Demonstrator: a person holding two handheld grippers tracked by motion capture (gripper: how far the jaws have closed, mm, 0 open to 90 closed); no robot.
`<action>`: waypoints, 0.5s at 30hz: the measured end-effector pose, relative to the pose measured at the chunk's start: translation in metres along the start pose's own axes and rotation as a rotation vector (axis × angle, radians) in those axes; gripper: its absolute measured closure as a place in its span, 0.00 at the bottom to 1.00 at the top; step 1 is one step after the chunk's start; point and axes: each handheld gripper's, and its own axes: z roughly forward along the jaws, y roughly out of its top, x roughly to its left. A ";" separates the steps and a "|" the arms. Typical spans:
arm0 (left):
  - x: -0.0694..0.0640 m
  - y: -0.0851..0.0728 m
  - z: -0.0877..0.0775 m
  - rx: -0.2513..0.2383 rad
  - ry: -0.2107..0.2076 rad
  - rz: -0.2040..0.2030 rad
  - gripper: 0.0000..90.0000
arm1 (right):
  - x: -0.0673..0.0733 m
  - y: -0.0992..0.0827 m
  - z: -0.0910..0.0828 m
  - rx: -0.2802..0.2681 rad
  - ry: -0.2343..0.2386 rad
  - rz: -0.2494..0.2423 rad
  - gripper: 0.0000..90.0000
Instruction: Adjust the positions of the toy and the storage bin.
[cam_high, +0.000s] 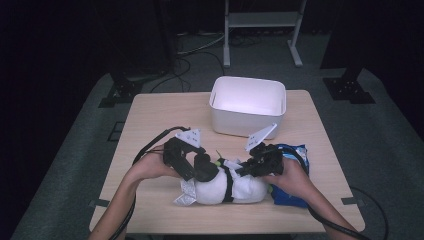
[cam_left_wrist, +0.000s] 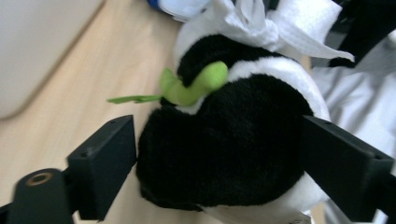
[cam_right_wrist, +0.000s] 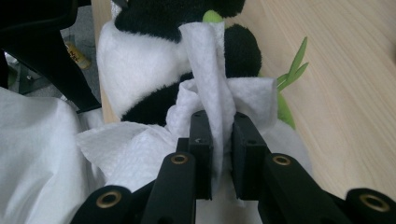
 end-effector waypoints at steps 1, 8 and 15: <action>0.000 -0.003 0.002 -0.009 -0.012 -0.003 0.15 | 0.001 0.001 0.000 -0.001 0.003 0.000 0.88; 0.000 -0.014 0.004 -0.073 -0.036 0.002 0.22 | 0.009 0.022 0.008 0.024 -0.007 -0.044 0.88; -0.001 -0.013 0.004 -0.055 -0.037 0.017 0.22 | 0.013 0.051 0.018 -0.009 0.001 -0.095 0.88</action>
